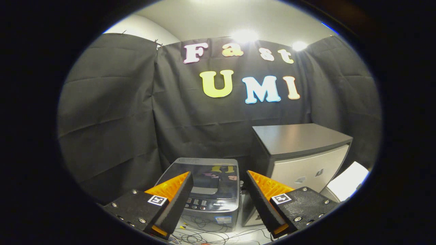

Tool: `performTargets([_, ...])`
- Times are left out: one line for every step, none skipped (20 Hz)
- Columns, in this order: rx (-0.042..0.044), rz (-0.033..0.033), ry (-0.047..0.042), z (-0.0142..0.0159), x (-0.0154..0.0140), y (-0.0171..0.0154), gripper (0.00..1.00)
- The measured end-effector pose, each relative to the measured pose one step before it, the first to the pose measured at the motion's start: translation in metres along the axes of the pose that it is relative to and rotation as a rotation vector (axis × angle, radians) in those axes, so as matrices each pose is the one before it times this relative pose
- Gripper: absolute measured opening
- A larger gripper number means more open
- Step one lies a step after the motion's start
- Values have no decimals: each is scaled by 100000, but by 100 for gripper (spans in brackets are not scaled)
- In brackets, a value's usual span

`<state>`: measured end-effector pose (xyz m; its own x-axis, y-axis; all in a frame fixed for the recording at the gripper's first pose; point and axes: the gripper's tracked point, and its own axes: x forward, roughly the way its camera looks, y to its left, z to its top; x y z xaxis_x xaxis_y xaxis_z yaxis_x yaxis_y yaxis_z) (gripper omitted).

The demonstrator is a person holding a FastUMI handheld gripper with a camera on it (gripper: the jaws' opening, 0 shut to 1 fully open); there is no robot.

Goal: Put the clothes into the washing machine and then close the washing machine lid.

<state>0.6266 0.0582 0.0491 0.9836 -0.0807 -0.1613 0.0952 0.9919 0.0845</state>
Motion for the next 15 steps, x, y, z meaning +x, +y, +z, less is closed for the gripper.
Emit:
performTargets([-524,1313,199,3,-548,-97,96])
performTargets([-12,1524,201,-21,-406,46,96])
performTargets([18,1685,-401,193,-414,143,96])
performTargets([-130,1196,-372,160,-269,72,96])
performTargets([-39,572,-480,35,-230,-82,96])
performTargets([181,727,-559,191,-75,47,96])
performTargets([302,330,-494,91,-140,45,96])
performTargets([106,705,329,-181,-262,191,96])
performTargets([-565,-134,522,-134,-170,47,96])
performTargets([-1025,-433,146,37,-336,-141,96])
performTargets([-1055,40,-444,184,-265,-98,96])
performTargets([17,-887,-791,205,-34,-141,96])
performTargets([435,768,-1165,135,173,304,96])
performTargets([273,225,-1230,252,72,152,96])
performTargets([-562,-132,-752,100,-89,-53,96])
